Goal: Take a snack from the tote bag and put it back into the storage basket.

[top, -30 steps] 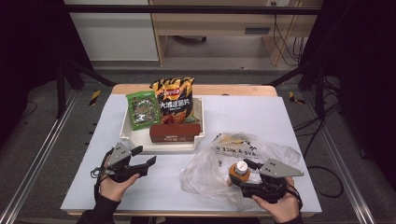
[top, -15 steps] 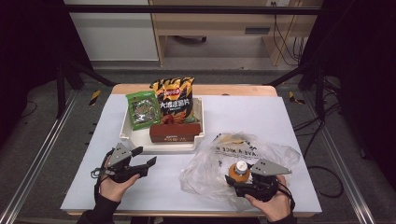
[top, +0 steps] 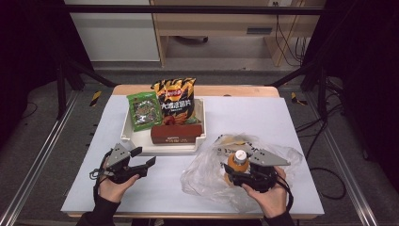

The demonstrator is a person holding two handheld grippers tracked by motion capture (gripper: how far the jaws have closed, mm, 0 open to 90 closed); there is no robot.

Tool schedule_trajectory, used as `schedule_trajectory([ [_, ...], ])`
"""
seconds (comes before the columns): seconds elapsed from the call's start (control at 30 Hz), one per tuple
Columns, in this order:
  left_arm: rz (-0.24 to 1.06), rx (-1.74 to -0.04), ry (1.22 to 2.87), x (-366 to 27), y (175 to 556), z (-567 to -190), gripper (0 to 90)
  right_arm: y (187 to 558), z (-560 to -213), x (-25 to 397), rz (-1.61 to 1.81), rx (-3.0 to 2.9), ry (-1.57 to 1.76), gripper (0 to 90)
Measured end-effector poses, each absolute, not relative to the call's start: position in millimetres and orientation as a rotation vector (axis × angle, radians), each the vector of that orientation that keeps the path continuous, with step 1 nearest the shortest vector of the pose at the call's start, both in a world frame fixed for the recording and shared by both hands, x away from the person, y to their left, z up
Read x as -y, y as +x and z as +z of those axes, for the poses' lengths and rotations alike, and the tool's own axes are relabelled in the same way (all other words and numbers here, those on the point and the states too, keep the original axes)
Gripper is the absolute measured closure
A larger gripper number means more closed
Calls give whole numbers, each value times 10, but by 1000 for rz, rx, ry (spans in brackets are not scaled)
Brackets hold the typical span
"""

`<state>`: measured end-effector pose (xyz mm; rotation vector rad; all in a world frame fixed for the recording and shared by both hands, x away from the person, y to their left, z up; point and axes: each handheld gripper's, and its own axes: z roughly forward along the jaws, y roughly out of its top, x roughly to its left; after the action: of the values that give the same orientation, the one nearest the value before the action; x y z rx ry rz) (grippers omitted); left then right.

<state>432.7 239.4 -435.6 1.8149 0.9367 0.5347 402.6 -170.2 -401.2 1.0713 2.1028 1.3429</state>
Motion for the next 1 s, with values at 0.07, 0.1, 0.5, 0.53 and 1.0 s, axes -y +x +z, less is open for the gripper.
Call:
schedule_trajectory([
  [0.07,536,-939,1808,-2406,4329,-4351,310,4128,-4064,1656,1321,-2102,1094,303],
  [0.1,538,-940,1806,-2413,4331,-4350,310,4172,-4093,1633,1311,-2101,1105,303],
  [0.5,541,-925,1810,-2410,4326,-4335,306,4325,-4181,1561,1288,-2113,1131,296],
  [0.53,541,-924,1811,-2407,4325,-4334,306,4323,-4182,1565,1288,-2112,1127,294],
  [1.0,526,-835,1809,-2192,4274,-4174,302,3945,-4044,1935,1443,-1998,1082,232],
])
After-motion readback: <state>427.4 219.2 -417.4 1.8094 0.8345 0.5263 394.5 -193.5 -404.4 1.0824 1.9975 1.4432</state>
